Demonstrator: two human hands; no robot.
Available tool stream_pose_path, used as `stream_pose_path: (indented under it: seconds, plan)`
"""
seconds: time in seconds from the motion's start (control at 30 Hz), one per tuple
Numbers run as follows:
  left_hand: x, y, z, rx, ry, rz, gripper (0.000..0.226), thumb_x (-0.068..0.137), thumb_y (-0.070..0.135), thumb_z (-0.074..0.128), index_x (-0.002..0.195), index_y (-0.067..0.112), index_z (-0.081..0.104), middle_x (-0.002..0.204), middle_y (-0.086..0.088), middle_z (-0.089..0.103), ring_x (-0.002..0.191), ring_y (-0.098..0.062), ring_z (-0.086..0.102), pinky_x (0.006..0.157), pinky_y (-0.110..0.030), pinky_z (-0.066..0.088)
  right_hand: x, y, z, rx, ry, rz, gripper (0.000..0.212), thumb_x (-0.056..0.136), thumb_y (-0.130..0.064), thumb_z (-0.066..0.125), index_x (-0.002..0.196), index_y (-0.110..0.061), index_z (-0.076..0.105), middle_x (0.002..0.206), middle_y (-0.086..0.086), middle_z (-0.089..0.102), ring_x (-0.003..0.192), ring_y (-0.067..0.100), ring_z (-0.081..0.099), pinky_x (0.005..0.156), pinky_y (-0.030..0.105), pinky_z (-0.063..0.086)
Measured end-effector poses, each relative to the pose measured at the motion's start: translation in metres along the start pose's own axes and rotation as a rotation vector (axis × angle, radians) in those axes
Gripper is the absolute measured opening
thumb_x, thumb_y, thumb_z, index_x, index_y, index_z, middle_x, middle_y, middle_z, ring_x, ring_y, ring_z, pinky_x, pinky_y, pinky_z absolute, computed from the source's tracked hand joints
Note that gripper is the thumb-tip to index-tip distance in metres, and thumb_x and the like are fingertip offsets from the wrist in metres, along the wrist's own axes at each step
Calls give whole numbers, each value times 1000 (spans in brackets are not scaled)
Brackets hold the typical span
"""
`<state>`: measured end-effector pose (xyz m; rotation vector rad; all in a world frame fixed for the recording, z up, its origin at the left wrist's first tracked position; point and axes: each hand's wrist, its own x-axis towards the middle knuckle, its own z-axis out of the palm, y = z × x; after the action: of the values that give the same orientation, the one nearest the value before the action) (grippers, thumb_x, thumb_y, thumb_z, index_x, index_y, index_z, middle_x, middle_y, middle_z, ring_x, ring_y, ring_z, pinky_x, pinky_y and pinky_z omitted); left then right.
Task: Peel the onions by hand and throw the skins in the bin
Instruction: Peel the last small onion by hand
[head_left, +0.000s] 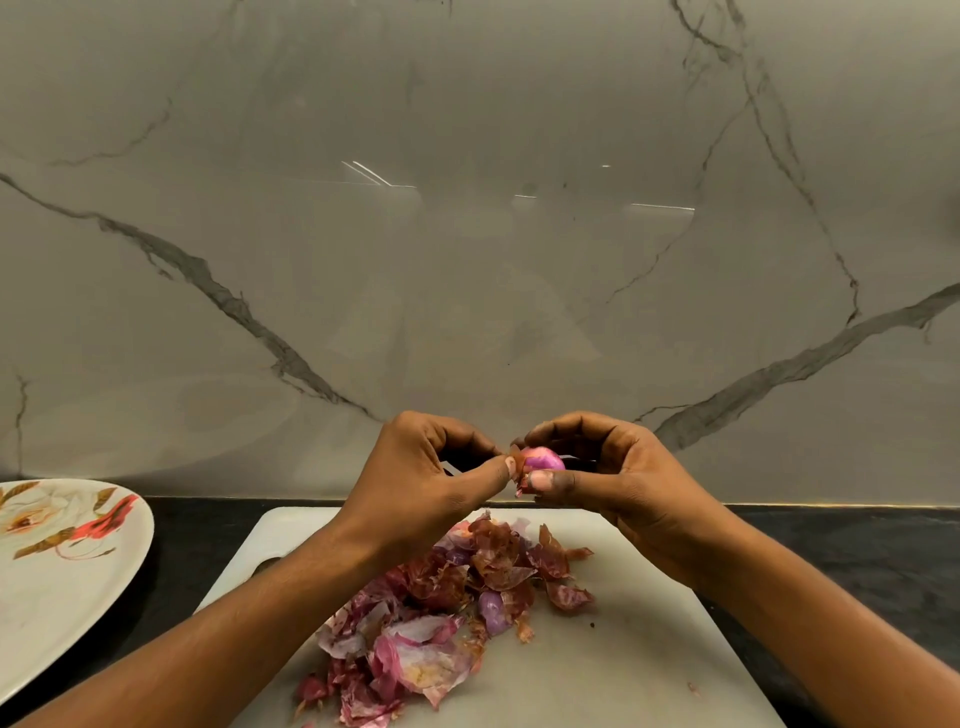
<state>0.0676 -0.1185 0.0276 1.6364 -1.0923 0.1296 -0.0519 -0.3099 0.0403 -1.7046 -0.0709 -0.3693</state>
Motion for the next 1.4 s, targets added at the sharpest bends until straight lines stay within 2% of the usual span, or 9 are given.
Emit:
stream_pose_path:
  seconds: [0.27,0.7,0.8,0.9,0.97,1.03,1.13,1.27,1.4]
  plan:
    - [3,1,-2,-51,99,-32,10,89,15,80,80,11,81,72,-6,74,66,-28,70,61,-46,64,0,-4,3,60,34,28,42,78,-9,83,119,-9,74,114,10,78,106,29,75,84,34,63]
    - [8,0,-7,-93,239,-92,12,86,18,78,79,8,77,70,-2,75,68,-21,73,58,-24,60,3,-2,-5,350,-10,54,37,81,-6,63,116,-1,73,127,27,69,115,49,70,93,46,62]
    - [7,4,-8,-113,258,-98,22,78,29,77,79,7,76,70,0,75,68,-16,73,58,-24,60,3,-3,-5,400,-4,72,40,83,-9,58,121,-1,69,126,29,69,114,50,70,89,43,63]
    - [8,2,-8,-81,267,-97,15,84,21,77,77,8,76,70,-3,75,70,-23,74,58,-29,62,3,-2,-6,413,7,97,40,83,-10,58,122,-1,63,125,30,69,112,50,70,85,41,64]
    - [7,1,-7,-62,249,-77,13,86,14,77,75,8,76,70,-6,74,70,-29,73,59,-42,64,4,-1,-6,375,5,107,42,83,-12,65,123,-1,61,125,28,70,113,48,71,86,40,64]
    - [5,3,-6,-66,208,-58,17,81,22,79,73,8,76,69,-9,73,69,-35,71,61,-53,62,5,0,-6,298,1,100,47,82,-11,74,126,-1,63,125,24,71,113,44,72,87,37,64]
    - [4,4,-6,-50,133,-54,24,76,33,83,71,10,77,68,-10,72,70,-40,69,61,-58,59,4,0,-4,132,36,80,49,78,-2,86,125,-11,72,122,14,74,110,33,75,88,34,64]
    - [4,3,-7,-42,-16,-110,31,63,43,81,69,13,78,66,-4,73,63,-25,69,60,-43,60,2,1,-3,-3,53,31,51,74,-9,84,122,-24,77,122,4,76,114,25,73,95,35,61]
    - [5,0,-6,-41,-109,-145,11,77,11,90,82,15,81,79,-3,78,70,-20,73,62,-30,60,2,1,-3,-51,54,7,52,78,2,84,123,-21,74,119,5,76,110,25,74,89,30,61]
